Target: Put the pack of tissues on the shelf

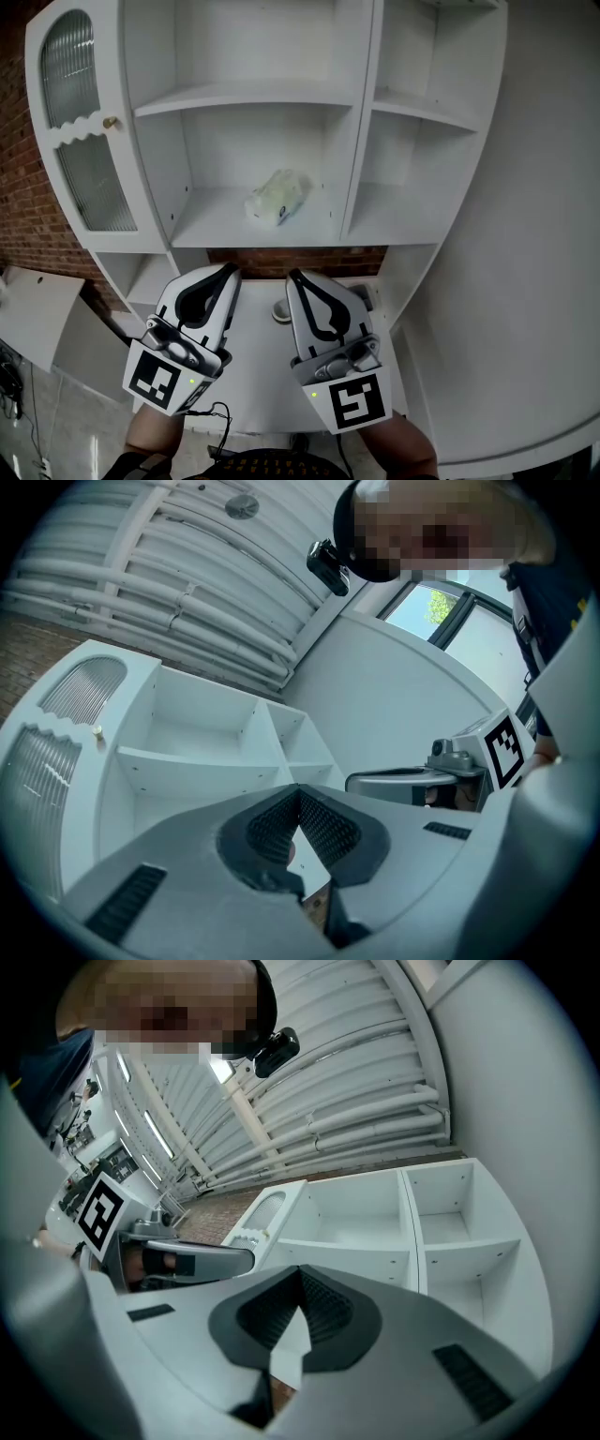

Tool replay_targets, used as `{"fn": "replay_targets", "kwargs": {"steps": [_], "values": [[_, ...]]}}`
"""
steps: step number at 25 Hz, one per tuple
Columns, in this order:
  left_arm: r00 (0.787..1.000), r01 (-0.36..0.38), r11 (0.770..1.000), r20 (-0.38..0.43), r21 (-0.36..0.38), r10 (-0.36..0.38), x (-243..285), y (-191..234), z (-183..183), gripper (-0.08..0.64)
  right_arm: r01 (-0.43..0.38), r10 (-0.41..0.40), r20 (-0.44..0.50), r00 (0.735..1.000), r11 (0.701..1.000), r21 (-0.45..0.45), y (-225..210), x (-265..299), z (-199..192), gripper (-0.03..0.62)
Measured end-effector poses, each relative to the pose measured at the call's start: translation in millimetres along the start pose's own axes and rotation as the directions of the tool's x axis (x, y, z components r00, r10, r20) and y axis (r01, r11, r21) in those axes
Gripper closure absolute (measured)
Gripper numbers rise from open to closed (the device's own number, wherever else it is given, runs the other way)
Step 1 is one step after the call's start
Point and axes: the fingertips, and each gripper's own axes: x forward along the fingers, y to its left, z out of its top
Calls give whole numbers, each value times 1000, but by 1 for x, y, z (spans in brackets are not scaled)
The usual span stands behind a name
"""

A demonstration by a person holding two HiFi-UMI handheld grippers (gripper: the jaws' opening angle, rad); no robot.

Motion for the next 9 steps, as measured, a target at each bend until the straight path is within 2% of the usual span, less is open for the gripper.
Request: {"fn": "replay_targets", "kwargs": {"steps": [9], "values": [[1000,-8,1000,-25,5,8,12,9,-18,557,13,-13,-12,1000,1000,11,-11,4,-14,586]]}}
